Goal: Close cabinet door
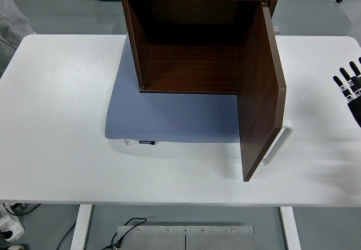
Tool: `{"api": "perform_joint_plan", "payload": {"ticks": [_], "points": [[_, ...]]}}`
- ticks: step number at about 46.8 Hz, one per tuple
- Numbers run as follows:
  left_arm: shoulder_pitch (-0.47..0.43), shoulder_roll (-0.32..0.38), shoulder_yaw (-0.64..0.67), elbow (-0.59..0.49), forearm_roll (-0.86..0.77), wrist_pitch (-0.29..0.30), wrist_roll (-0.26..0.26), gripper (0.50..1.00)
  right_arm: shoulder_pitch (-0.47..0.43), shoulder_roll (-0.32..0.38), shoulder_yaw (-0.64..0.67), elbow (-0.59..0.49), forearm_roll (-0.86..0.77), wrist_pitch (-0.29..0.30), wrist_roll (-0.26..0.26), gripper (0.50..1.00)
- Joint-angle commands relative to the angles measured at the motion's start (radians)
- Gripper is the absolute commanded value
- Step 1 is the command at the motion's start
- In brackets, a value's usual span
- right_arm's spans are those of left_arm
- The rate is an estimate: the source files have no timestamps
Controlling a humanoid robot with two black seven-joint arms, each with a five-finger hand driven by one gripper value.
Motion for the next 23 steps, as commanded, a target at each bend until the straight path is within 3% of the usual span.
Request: {"api": "perform_joint_plan", "payload": {"ticks": [1,23], "points": [[0.000,0.000,0.000,0.000,0.000,0.000,0.000,1.000,-0.043,-0.008,-0.001,0.043,0.000,0.007,0.000,1.000],[0.000,0.000,0.000,0.000,0.000,0.000,0.000,1.000,-0.267,-0.042,0.002,0.299,-0.005,0.035,-0.003,1.000]]}}
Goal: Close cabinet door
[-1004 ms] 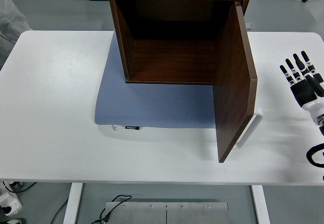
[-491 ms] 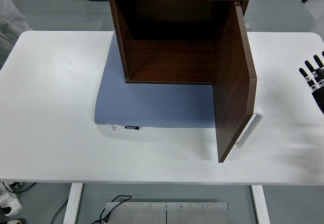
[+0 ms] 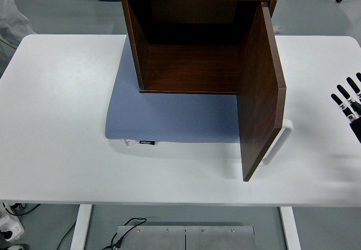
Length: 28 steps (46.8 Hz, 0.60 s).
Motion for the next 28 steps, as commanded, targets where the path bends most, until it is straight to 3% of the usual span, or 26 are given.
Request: {"api": "perform_joint_plan", "payload": {"ticks": [1,12,28], "points": [[0.000,0.000,0.000,0.000,0.000,0.000,0.000,1.000,-0.029,0.000,0.000,0.032,-0.002,0.000,0.000,1.000],[0.000,0.000,0.000,0.000,0.000,0.000,0.000,1.000,-0.084,0.000,-0.006,0.074,-0.009,0.000,-0.005,1.000],[-0.001,0.000,0.002,0.000,0.000,-0.001,0.000,1.000,-0.093,0.001,-0.058,0.100,-0.012,0.000,-0.012,1.000]]}}
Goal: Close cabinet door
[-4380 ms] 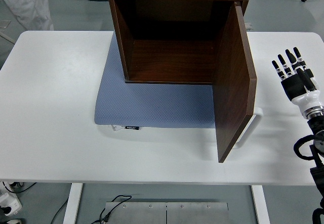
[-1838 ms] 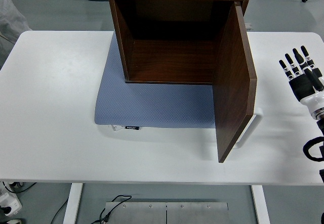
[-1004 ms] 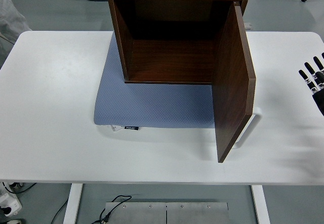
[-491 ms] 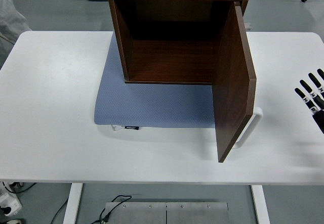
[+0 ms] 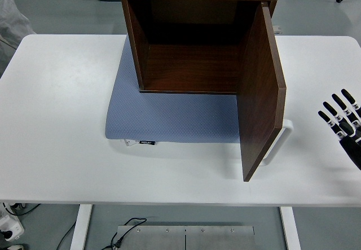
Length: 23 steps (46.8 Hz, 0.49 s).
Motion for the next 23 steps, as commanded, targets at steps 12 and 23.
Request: {"api": "perform_joint_plan", "payload": {"ticks": [12,23], "points": [[-0.002,0.000,0.000,-0.002,0.000,0.000,0.000,1.000,0.003,0.005,-0.056,0.046,-0.016,0.000,0.000,1.000],[-0.004,0.000,0.000,-0.002,0.001,-0.001,0.000,1.000,0.014,0.006,-0.110,0.060,-0.065,0.000,0.000,1.000]]}}
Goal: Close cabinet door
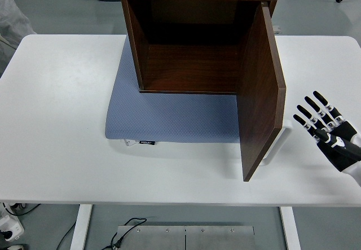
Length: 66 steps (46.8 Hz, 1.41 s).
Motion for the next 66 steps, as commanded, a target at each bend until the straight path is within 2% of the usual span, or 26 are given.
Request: {"api": "perform_joint_plan", "payload": {"ticks": [1,48,66], "points": [[-0.001,0.000,0.000,0.000,0.001,-0.001,0.000,1.000,0.005,0.000,-0.021,0.000,-0.005,0.000,0.000,1.000],[-0.014,0.000,0.000,-0.005,0.001,-0.006,0.000,1.000,0.214,-0.003,-0.276,-0.023,-0.034,0.000,-0.008,1.000],[-0.017,0.000,0.000,-0.005,0.001,-0.006,0.000,1.000,0.329,-0.001,-0.373,-0.080,-0.034,0.000,-0.008,1.000]]}}
